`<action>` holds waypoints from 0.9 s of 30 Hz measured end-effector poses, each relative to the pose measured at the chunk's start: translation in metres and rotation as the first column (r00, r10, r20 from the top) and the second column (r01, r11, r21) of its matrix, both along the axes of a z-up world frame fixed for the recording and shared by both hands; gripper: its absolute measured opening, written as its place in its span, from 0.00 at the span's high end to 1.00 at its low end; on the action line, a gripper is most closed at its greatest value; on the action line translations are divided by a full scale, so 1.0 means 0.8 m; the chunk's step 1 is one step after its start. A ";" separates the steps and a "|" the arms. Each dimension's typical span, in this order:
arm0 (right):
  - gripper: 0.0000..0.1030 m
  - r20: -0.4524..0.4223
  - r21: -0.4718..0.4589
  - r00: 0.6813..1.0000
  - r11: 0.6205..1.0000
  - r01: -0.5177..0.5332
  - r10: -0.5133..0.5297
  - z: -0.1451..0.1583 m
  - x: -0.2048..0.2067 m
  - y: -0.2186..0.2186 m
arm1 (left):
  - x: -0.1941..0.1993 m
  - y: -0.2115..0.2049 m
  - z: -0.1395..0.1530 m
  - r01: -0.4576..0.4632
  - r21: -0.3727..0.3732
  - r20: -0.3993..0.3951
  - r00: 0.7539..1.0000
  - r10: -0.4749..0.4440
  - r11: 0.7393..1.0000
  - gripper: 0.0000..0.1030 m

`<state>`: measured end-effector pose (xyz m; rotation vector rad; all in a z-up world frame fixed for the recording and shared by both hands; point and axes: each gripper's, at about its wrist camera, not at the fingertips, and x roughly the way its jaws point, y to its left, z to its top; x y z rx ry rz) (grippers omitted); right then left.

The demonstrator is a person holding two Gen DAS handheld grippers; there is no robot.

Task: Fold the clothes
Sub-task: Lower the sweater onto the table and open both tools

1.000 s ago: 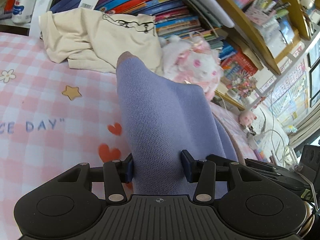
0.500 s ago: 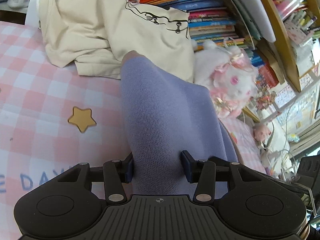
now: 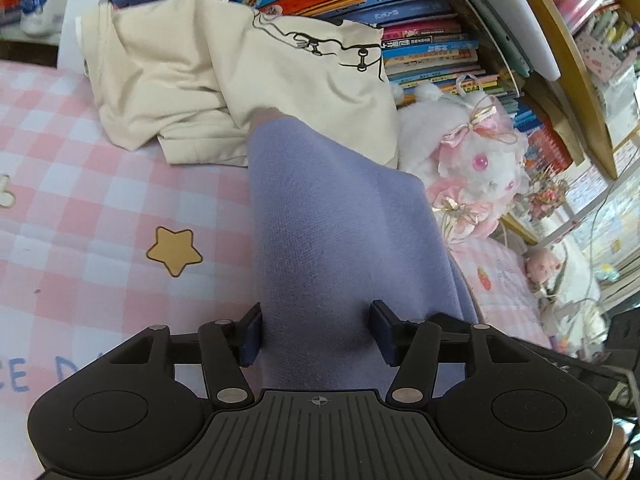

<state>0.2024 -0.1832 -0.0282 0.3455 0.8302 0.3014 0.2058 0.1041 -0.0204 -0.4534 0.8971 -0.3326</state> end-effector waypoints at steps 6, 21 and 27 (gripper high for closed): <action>0.18 0.060 -0.070 0.998 0.998 -0.006 0.010 0.019 -0.039 -0.006 | -0.045 -0.010 0.024 -0.035 0.084 0.090 0.996 0.028 0.996 0.38; 0.08 0.127 -0.318 0.991 0.944 0.091 -0.053 0.022 -0.186 -0.024 | -0.189 -0.087 0.050 -0.195 0.275 0.180 0.972 0.149 0.941 0.18; 0.05 0.111 -0.340 0.991 0.934 0.108 -0.074 0.017 -0.218 -0.031 | -0.225 -0.110 0.046 -0.219 0.328 0.182 0.969 0.167 0.919 0.15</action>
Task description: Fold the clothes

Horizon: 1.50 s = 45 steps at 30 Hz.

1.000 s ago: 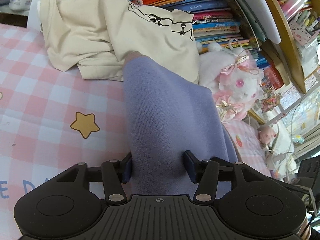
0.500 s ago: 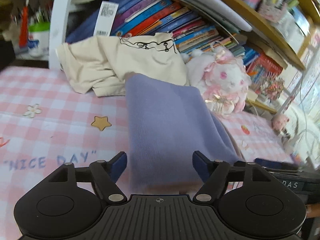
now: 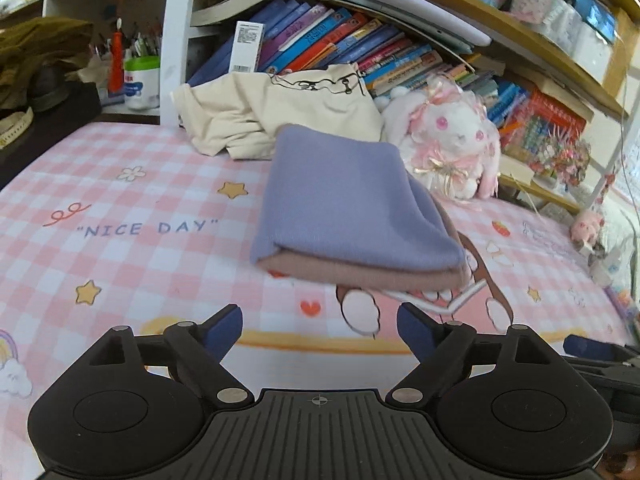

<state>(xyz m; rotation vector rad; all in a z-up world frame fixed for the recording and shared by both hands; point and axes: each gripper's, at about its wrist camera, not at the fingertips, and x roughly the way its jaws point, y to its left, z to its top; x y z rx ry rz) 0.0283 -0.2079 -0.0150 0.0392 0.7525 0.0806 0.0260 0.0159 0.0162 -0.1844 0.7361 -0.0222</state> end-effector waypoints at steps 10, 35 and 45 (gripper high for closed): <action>0.00 0.012 -0.029 1.000 1.000 0.002 -0.002 0.005 -0.010 -0.008 | -0.013 -0.012 0.006 -0.025 0.099 0.039 0.999 0.021 0.995 0.09; 0.00 0.021 -0.069 1.000 0.998 -0.007 0.009 0.007 -0.008 0.000 | -0.008 -0.011 0.006 -0.024 0.100 0.029 0.999 0.021 0.995 0.02; 0.00 0.018 -0.073 1.000 0.997 -0.009 0.010 0.006 -0.006 0.001 | -0.006 -0.010 0.007 -0.022 0.102 0.027 0.999 0.020 0.995 0.01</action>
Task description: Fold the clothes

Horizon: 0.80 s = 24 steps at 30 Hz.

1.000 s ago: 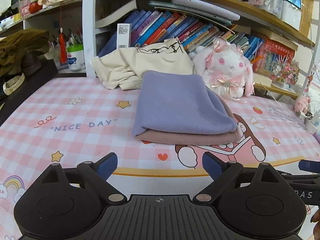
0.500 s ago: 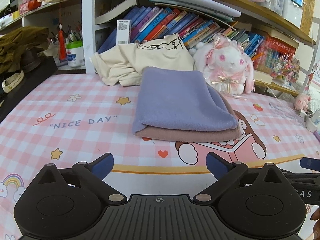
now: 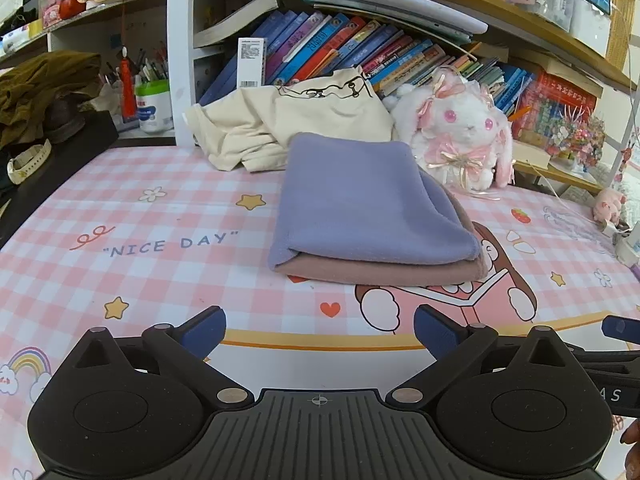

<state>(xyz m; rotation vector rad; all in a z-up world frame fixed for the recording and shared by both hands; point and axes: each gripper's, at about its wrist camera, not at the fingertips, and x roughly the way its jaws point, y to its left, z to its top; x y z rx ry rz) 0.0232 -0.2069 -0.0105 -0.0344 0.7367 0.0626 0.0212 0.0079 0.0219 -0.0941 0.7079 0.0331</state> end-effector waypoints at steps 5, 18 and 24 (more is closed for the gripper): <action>0.00 -0.005 0.004 1.000 1.000 0.004 -0.004 -0.001 0.001 -0.001 | 0.000 -0.002 -0.001 0.007 0.002 -0.004 1.000 -0.007 1.000 0.01; 0.00 -0.016 0.009 1.000 1.000 0.005 -0.005 -0.002 -0.001 -0.001 | -0.002 -0.002 -0.002 0.010 -0.003 -0.010 1.000 -0.011 1.000 0.01; 0.00 -0.019 0.007 1.000 1.000 -0.002 0.002 -0.003 -0.001 0.000 | -0.002 -0.002 -0.002 0.014 -0.004 -0.011 1.000 -0.014 1.000 0.01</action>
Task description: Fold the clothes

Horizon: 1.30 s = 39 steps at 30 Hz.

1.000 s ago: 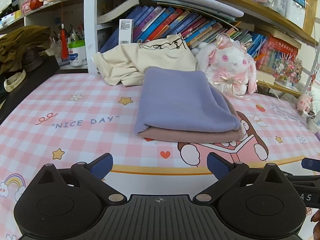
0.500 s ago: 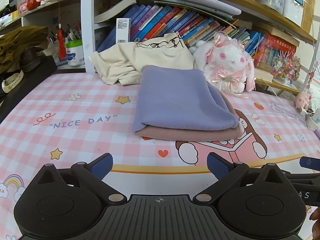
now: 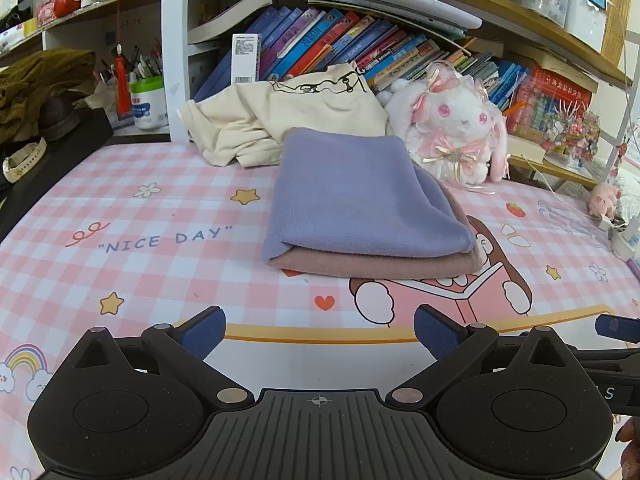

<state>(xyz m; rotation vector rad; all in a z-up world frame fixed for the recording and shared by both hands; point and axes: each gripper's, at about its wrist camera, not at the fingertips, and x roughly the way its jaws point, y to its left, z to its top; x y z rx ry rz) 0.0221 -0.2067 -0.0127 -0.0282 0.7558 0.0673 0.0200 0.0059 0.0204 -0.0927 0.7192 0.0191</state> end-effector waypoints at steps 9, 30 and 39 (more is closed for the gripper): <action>0.00 -0.002 0.001 1.000 1.000 0.005 -0.005 0.000 0.000 0.000 | 0.001 0.000 -0.001 0.003 0.001 -0.008 1.000 -0.003 1.000 0.01; 0.00 -0.011 0.003 1.000 1.000 0.011 -0.011 -0.002 0.002 -0.001 | 0.002 -0.001 -0.004 0.004 0.006 -0.023 1.000 -0.003 1.000 0.01; 0.00 -0.015 0.005 1.000 1.000 0.014 -0.014 -0.003 0.003 -0.001 | 0.002 -0.003 -0.006 0.014 0.016 -0.033 0.999 -0.014 1.000 0.01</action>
